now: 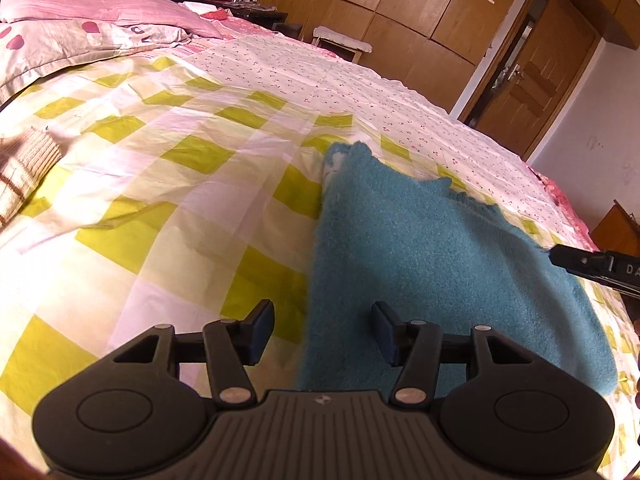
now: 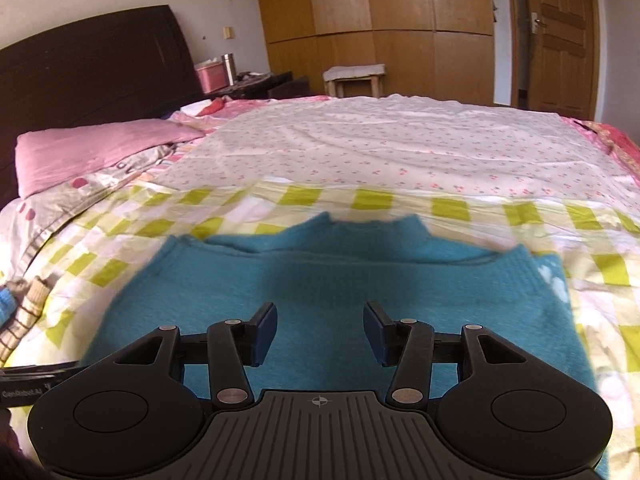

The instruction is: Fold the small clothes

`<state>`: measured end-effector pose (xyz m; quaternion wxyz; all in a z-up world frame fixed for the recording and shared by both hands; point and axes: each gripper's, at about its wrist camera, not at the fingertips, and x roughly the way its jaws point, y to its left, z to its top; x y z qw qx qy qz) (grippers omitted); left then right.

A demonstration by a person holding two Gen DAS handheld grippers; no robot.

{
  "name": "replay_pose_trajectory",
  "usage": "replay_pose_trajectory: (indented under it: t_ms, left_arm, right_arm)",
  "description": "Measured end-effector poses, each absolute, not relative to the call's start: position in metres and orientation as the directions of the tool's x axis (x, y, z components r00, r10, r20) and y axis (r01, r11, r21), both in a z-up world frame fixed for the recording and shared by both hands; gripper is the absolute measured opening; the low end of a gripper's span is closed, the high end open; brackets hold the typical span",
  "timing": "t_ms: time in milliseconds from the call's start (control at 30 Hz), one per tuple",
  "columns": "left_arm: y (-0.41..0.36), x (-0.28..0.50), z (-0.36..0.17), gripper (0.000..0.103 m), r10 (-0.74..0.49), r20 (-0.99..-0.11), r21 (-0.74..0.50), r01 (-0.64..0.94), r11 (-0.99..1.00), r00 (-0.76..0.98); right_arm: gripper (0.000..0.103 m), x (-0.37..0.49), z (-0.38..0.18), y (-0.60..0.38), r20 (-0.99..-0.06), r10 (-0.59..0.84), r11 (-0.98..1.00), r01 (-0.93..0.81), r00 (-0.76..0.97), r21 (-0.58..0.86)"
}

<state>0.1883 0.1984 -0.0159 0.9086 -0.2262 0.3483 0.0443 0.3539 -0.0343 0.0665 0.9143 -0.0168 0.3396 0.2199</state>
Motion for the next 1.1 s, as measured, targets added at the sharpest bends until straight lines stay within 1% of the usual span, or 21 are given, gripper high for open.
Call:
replay_pose_trajectory:
  t_ms: [167, 300, 533, 633, 767, 933, 1000, 1033, 1100]
  left_arm:
    - [0.207, 0.183, -0.014, 0.058, -0.076, -0.64, -0.399, -0.247, 0.883, 0.764]
    - [0.209, 0.179, -0.015, 0.058, -0.09, -0.637, -0.408, -0.236, 0.882, 0.766]
    - [0.21, 0.177, -0.025, 0.059, -0.135, -0.639, -0.444, -0.22, 0.869, 0.757]
    - [0.212, 0.175, -0.028, 0.06, -0.127, -0.64, -0.451, -0.236, 0.861, 0.758]
    - [0.21, 0.168, -0.024, 0.062, -0.084, -0.632, -0.414, -0.244, 0.877, 0.77]
    - [0.207, 0.167, -0.02, 0.062, -0.069, -0.636, -0.377, -0.23, 0.897, 0.769]
    - [0.205, 0.169, -0.021, 0.063, -0.06, -0.648, -0.351, -0.228, 0.908, 0.759]
    - [0.205, 0.17, -0.021, 0.063, -0.057, -0.649, -0.347, -0.229, 0.909, 0.758]
    - [0.204, 0.172, -0.023, 0.064, -0.058, -0.654, -0.345, -0.229, 0.91, 0.754]
  right_arm:
    - [0.051, 0.368, 0.068, 0.033, -0.663, 0.413, 0.87, -0.486, 0.624, 0.084]
    - [0.056, 0.384, 0.063, 0.077, -0.697, 0.409, 0.861, -0.501, 0.589, 0.082]
    - [0.058, 0.396, 0.059, 0.13, -0.733, 0.401, 0.847, -0.527, 0.55, 0.067]
    - [0.059, 0.395, 0.055, 0.143, -0.751, 0.391, 0.841, -0.538, 0.532, 0.057]
    - [0.064, 0.395, 0.048, 0.161, -0.778, 0.368, 0.836, -0.547, 0.509, 0.037]
    - [0.066, 0.4, 0.037, 0.181, -0.806, 0.329, 0.839, -0.543, 0.493, 0.01]
    - [0.069, 0.401, 0.03, 0.189, -0.815, 0.301, 0.839, -0.544, 0.495, -0.021]
    - [0.072, 0.402, 0.026, 0.193, -0.821, 0.284, 0.835, -0.549, 0.495, -0.042]
    - [0.073, 0.401, 0.019, 0.201, -0.823, 0.257, 0.826, -0.558, 0.506, -0.084]
